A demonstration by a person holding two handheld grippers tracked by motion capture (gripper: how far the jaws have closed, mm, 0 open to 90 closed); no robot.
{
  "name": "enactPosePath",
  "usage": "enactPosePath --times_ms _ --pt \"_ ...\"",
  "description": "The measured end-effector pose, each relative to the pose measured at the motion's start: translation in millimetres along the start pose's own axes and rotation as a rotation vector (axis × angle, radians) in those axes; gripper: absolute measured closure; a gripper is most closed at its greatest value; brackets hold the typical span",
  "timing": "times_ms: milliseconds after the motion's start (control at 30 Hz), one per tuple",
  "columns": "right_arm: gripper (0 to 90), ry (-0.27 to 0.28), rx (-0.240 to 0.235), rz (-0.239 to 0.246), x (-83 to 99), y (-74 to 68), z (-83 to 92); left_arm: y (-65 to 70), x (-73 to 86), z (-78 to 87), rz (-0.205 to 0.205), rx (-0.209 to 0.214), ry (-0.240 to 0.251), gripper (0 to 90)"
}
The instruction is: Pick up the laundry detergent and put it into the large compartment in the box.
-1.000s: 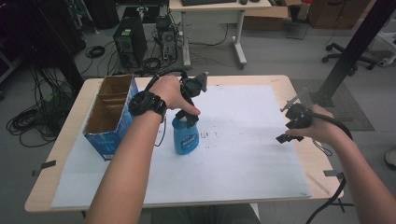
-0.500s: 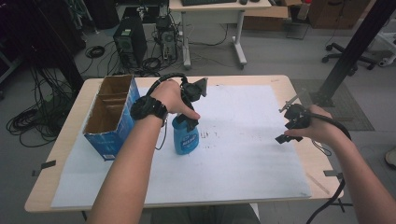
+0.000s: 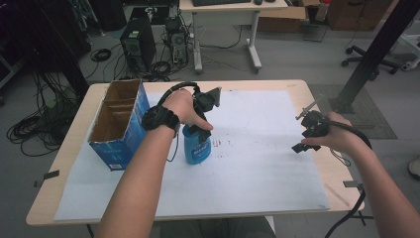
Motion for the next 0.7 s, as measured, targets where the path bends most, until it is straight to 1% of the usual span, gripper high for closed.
enactPosePath --times_ms 233,333,433,700 --pt "22.4 -0.001 0.001 0.001 0.5 0.4 -0.2 0.4 -0.3 -4.4 0.005 -0.002 0.001 12.5" --pt "22.4 -0.002 0.001 0.000 0.5 0.3 -0.3 0.7 -0.5 -6.6 0.001 -0.001 0.001 12.4" --pt "22.4 -0.001 0.001 0.001 0.5 0.1 -0.5 1.0 -0.6 -8.7 -0.007 -0.008 -0.009 12.5" --pt "22.4 -0.001 0.000 0.001 1.0 0.4 -0.8 0.7 0.2 -13.2 0.001 -0.011 -0.012 13.1"
Point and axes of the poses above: each handheld gripper's, and its own axes: z roughly backward along the jaws, x roughly out of its underside, y roughly to its right, the point moved 5 cm from there along -z, roughly forward along the jaws, and after that the axes turned 2 degrees about -x, right-handed, at the moved point
